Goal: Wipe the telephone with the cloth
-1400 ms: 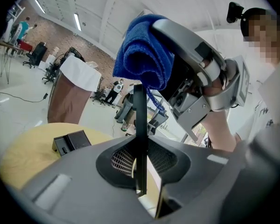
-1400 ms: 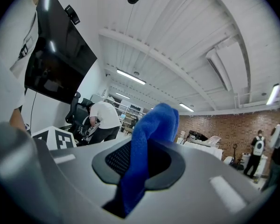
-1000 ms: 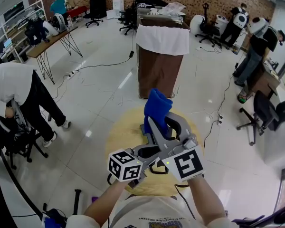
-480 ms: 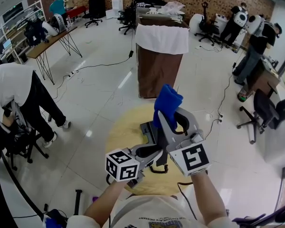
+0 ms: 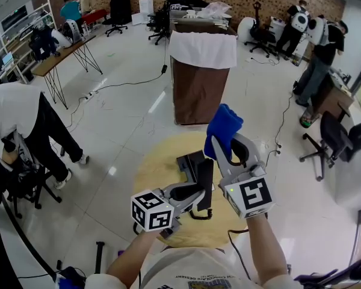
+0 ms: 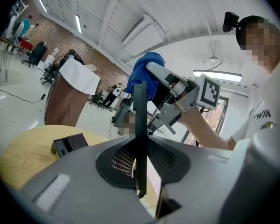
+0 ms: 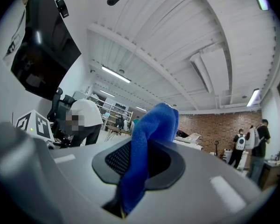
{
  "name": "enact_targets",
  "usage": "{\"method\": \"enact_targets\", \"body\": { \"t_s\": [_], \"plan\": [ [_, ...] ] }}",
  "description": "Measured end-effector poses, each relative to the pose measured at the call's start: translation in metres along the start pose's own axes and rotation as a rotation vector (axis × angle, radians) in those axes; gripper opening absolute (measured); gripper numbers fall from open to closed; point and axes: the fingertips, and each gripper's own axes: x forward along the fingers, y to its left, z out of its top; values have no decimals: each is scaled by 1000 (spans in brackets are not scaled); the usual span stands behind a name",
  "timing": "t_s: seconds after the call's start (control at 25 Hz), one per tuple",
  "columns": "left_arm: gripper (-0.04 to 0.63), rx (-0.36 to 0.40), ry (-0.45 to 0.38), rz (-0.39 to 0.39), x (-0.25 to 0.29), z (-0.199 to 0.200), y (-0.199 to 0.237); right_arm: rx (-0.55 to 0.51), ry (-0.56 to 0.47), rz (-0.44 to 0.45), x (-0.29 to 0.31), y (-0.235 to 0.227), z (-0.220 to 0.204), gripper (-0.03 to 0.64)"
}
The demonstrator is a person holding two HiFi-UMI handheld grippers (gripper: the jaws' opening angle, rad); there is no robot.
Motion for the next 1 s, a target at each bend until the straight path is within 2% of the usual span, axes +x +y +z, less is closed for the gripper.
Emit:
{"method": "enact_targets", "body": {
  "t_s": [0.68,1.0],
  "plan": [
    [60,-55,-61,-14,-7,11,6,55,61,11,-19,14,-36,61],
    [60,-82,-87,-13,-12,16,12,115,97,36,-36,32,-65,61]
  ]
}}
